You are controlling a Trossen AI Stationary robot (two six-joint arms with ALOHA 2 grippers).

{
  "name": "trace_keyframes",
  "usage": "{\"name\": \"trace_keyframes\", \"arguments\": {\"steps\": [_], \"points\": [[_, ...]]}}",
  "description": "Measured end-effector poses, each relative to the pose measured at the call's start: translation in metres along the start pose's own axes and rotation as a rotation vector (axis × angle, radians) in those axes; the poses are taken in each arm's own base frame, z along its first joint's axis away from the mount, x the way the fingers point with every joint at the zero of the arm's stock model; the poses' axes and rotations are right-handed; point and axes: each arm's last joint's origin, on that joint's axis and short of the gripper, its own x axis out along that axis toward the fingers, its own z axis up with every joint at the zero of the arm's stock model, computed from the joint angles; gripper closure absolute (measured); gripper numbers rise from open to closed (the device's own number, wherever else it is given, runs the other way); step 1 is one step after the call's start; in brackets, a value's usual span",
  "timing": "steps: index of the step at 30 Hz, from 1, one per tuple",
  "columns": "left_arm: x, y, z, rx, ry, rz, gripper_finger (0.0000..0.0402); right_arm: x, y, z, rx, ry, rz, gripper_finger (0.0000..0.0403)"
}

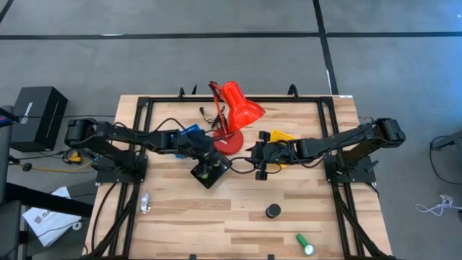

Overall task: Pick & Place Office items
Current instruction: Put the green hourglass into the black bin, then put the white watch into the yellow bin

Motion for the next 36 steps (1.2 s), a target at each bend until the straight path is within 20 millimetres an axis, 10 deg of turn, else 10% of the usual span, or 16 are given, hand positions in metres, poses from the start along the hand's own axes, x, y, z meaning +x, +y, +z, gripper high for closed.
{"name": "trace_keyframes", "arguments": {"steps": [15, 36], "points": [[-0.076, -0.01, 0.024, 0.01, -0.292, -0.061, 0.0131, 0.0, 0.0, 0.0, 0.001, 0.0, 0.0, 0.0244], [-0.088, -0.063, 0.008, -0.106, -0.192, -0.299, 0.0165, 0.0, 0.0, 0.001, 0.119, -0.008, 0.0, 0.0244]]}}
